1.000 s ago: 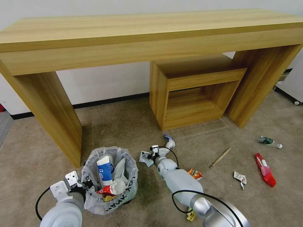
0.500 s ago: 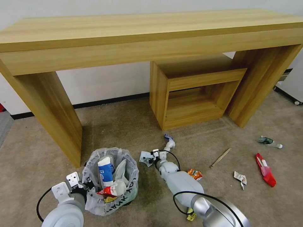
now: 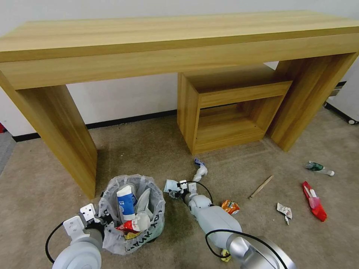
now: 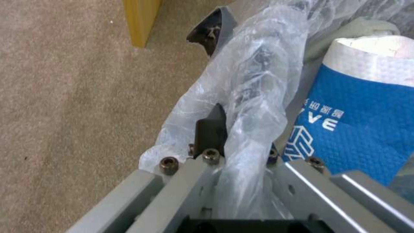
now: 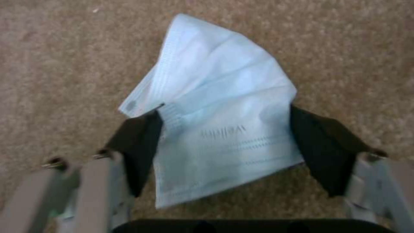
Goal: Pick up the trash bin and place the garbage on the floor into it.
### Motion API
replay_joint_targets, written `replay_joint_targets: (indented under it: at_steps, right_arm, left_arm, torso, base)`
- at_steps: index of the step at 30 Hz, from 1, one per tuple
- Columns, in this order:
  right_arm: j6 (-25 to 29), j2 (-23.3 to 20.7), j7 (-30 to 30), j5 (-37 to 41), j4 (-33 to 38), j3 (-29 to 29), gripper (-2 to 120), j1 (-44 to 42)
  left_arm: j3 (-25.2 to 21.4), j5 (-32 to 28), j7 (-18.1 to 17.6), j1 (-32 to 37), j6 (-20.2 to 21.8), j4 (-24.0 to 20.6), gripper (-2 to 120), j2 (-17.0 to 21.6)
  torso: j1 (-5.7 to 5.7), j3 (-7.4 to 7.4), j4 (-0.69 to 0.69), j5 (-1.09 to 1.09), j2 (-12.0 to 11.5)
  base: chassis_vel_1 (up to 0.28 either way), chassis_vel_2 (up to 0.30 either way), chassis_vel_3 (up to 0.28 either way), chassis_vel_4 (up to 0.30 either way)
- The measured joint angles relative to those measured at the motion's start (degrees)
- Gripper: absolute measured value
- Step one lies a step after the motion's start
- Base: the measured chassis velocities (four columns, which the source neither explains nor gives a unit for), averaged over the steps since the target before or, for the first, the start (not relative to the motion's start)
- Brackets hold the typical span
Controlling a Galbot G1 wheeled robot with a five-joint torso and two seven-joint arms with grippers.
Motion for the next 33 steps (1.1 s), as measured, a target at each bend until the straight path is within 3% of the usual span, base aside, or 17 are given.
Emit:
replay_joint_targets:
  at_steps: [2,12,14,19,22,28,33]
  right_arm:
    - [0.03,0.01,-0.04,0.23,0.55,-0.04,59,-0.33]
    - [-0.64,0.02,0.62,1.57,3.00,-0.37,27,-0.61]
    - [-1.01,0.02,1.12,2.56,5.25,-0.66,15,-1.07]
    - [-1.76,-0.01,2.55,4.07,12.04,-1.79,0,-2.66]
    - [-0.57,-2.52,2.71,4.22,16.92,-2.48,0,-3.63]
    - [0.79,-9.69,2.55,5.41,27.24,-1.56,0,-5.25]
    - [1.56,-13.01,1.68,6.00,32.72,-0.68,0,-6.27]
  left_arm:
    - [0.11,0.09,0.02,-0.21,-0.10,0.19,1,0.01]
    - [0.13,-0.24,-0.01,-0.57,-0.23,0.57,1,0.47]
    - [0.24,-0.32,-0.07,-0.63,-0.24,0.59,1,0.51]
    - [0.44,-0.55,-0.13,-0.67,-0.28,0.54,1,0.51]
    - [0.42,-0.86,-0.14,-0.66,-0.33,0.33,1,0.80]
    - [0.34,-1.65,-0.24,-0.83,-0.47,0.27,1,1.36]
    - [0.38,-2.05,-0.37,-1.07,-0.48,0.30,1,1.52]
  torso:
    - [0.00,0.00,0.01,0.01,0.00]
    - [0.00,0.01,0.03,0.02,0.00]
    - [0.00,0.01,0.02,0.02,0.00]
    - [0.00,0.01,0.02,0.02,0.00]
    - [0.00,0.01,0.06,0.05,0.00]
    - [0.00,0.01,-0.01,0.02,0.00]
    - [0.00,0.01,-0.02,0.02,-0.01]
  base:
    - [0.000,0.000,0.000,0.000]
    - [0.000,0.000,0.000,0.000]
    - [0.000,0.000,0.000,0.000]
    - [0.000,0.000,0.000,0.000]
    - [0.000,0.000,0.000,0.000]
    - [0.000,0.000,0.000,0.000]
    - [0.000,0.000,0.000,0.000]
